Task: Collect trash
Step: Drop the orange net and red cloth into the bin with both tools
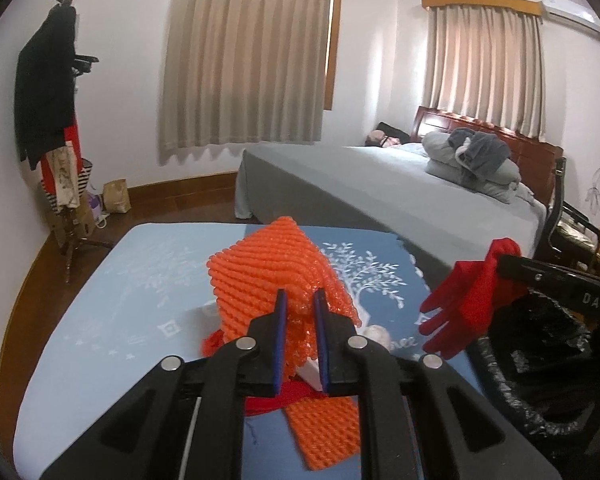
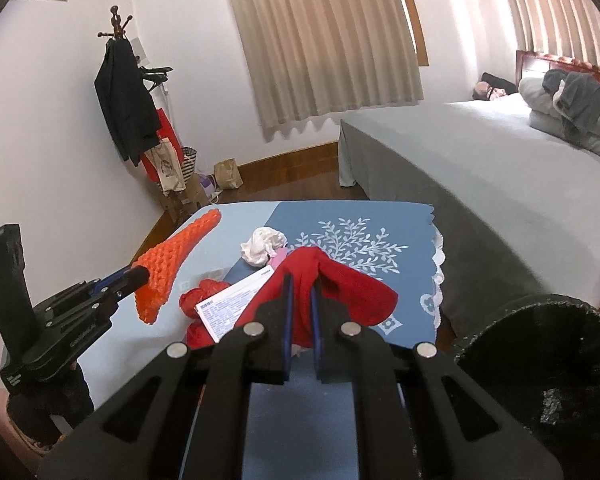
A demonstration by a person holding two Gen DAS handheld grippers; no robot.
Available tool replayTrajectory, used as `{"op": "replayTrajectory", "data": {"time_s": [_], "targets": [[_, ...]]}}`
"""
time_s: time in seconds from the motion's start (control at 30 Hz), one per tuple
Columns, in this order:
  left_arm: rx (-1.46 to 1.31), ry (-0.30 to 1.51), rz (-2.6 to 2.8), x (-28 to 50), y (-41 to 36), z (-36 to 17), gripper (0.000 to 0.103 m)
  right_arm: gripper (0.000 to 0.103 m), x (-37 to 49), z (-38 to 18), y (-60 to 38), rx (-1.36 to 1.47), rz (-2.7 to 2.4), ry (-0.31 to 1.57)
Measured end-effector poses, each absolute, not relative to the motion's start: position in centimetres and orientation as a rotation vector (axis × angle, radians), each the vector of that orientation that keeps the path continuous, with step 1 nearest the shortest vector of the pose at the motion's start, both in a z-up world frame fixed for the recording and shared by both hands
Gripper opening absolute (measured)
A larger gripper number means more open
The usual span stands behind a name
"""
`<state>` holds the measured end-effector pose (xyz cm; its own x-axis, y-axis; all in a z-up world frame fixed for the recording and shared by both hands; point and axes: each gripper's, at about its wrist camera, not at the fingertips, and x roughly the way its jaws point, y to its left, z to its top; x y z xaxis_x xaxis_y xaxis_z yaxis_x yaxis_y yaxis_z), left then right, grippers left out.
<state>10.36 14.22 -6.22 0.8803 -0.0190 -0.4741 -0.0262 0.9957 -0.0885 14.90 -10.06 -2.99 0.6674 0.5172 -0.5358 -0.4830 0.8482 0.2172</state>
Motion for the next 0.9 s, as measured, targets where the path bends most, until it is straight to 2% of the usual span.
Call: {"op": "replayTrajectory", "data": {"time_s": [0.53,0.9], "targets": [[-0.054,0.484,-0.164,10.5,7.7,-5.2,0.013,0.007,12.6,-2.2,-15.2,0.068,0.452,0.598],[-0.016,0.483,-0.350,11.4,-0.6,-4.9,0.013,0.007,10.7,-3.2,-22.7,0.092,0.289,0.613]]}}
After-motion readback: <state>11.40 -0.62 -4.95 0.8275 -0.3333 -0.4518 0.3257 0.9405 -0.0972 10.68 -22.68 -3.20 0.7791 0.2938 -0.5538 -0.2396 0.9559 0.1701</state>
